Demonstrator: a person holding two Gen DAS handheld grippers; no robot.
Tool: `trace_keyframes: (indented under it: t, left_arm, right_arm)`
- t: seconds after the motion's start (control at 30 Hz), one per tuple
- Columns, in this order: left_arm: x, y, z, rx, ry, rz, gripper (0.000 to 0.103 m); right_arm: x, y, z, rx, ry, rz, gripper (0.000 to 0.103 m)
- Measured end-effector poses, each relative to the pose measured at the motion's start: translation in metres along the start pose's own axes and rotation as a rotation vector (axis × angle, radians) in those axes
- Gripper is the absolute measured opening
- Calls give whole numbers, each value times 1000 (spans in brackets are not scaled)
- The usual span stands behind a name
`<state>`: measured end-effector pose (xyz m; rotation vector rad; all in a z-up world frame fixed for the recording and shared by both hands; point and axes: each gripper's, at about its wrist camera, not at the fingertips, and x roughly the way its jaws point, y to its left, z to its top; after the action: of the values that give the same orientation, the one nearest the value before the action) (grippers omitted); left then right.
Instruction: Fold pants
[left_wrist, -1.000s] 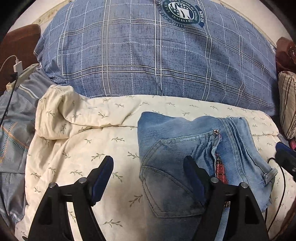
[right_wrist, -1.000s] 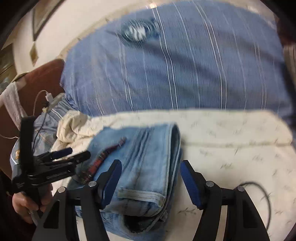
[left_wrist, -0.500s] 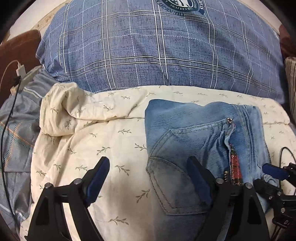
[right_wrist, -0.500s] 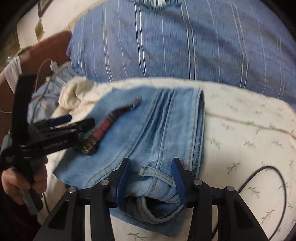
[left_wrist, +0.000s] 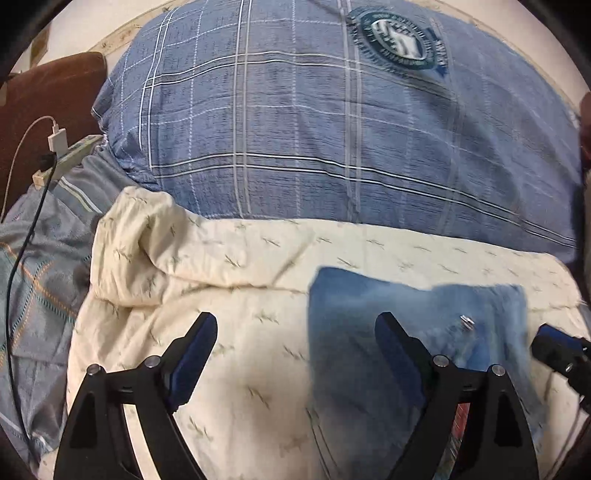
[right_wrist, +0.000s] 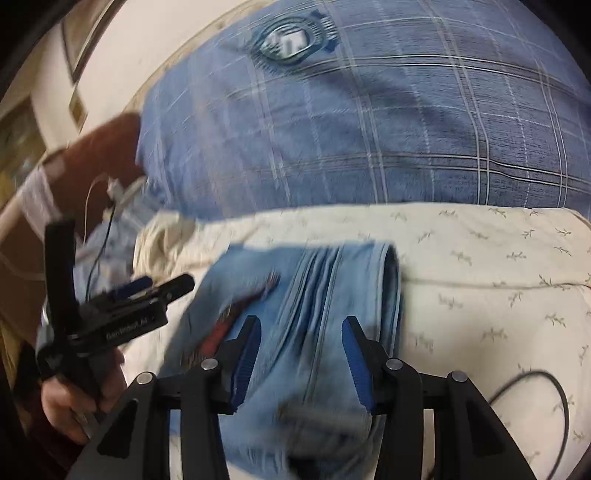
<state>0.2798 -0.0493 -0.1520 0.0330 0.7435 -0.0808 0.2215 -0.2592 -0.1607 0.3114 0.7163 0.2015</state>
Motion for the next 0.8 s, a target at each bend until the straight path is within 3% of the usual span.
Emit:
trace_keyframes:
  t: [0.2,0.37,0.5,0.67,0.8]
  left_arm:
    - [35,-15,-2,90,92,77,88]
    - [42,-19,-9,138,122,78,88]
    - [26,-16,-7,117,110,56,88]
    - [2,-21,-14,171,84,56,88]
    - [11,-28,-37,244,114,98,88]
  right_arm:
    - [36,-6,28,30,13,5,49]
    - [80,-27,21,77,166,-14,50]
    - [59,-32,23,135,150,30,49]
    - [26,-12,7,55,164,32,50]
    - [27,4,-21,-66,249,-81,50]
